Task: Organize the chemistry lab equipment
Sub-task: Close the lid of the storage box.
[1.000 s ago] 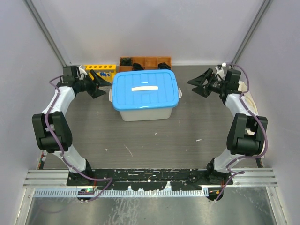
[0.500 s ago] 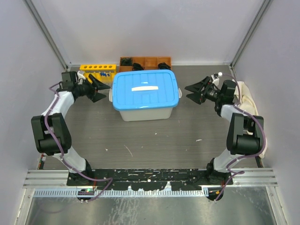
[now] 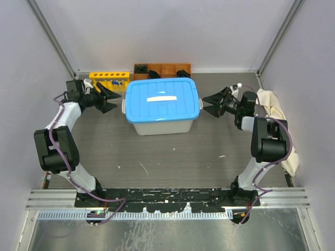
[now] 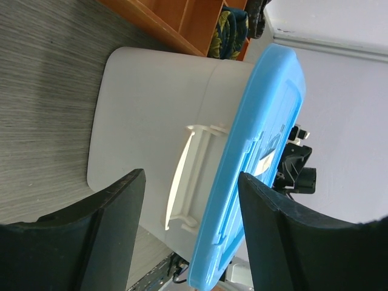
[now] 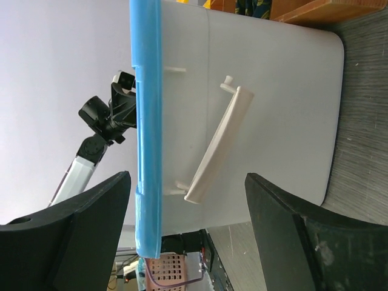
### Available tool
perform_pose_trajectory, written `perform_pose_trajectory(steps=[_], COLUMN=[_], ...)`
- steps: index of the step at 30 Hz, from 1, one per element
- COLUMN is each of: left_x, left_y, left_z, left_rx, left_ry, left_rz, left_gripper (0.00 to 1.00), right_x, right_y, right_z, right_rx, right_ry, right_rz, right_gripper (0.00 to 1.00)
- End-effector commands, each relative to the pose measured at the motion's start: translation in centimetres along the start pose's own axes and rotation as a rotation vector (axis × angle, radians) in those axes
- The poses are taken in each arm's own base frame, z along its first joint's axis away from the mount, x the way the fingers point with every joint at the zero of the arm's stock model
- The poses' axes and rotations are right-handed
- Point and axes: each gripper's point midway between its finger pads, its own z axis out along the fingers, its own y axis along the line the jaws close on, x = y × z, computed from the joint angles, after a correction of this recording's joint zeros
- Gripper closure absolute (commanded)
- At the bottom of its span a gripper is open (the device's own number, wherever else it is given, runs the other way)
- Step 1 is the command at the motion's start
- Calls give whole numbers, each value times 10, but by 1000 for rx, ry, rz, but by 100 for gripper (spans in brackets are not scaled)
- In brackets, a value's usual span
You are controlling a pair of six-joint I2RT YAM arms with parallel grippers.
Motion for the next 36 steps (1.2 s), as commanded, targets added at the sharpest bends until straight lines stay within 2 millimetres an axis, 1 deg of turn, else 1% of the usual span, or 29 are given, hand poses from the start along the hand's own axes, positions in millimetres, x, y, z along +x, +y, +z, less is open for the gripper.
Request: perform_pose_trajectory(steps=[1, 6, 11, 17, 22, 27, 28, 29, 30, 35, 36], left_x=[-4, -7, -7, -6, -6, -4, -3, -3, -2, 4, 4], left_y=[-24, -24, -23, -19, -19, -17, -17, -16, -16, -14, -15], left_z=[-12, -12, -9, -6, -7, -7, -7, -7, -8, -12, -13], left_rx=[72, 75, 89, 86, 85, 84, 84, 84, 83, 64, 62], left_ry=[-28, -34, -32, -30, -31, -28, -28, -27, -25, -19, -18], left_rz=[59, 56, 45, 32, 32, 31, 30, 31, 33, 50, 55], left_gripper=[36, 37, 38, 38, 39, 39, 39, 39, 39, 39, 39], right_x=[0, 1, 10, 23, 24, 19, 19, 16, 16, 9, 7], right_y=[18, 34, 53, 51, 56, 55, 51, 54, 49, 46, 48], right_z=[7, 14, 23, 38, 42, 45, 46, 47, 47, 47, 46], right_rx=[-82, -126, -222, -277, -283, -226, -191, -185, -147, -15, 10], right_ry=[12, 30, 68, 113, 123, 119, 126, 121, 129, 133, 134], right_rz=[-53, -76, -86, -51, -60, -118, -109, -148, -137, -230, -254], right_gripper=[18, 18, 18, 18, 19, 21, 21, 22, 22, 24, 24])
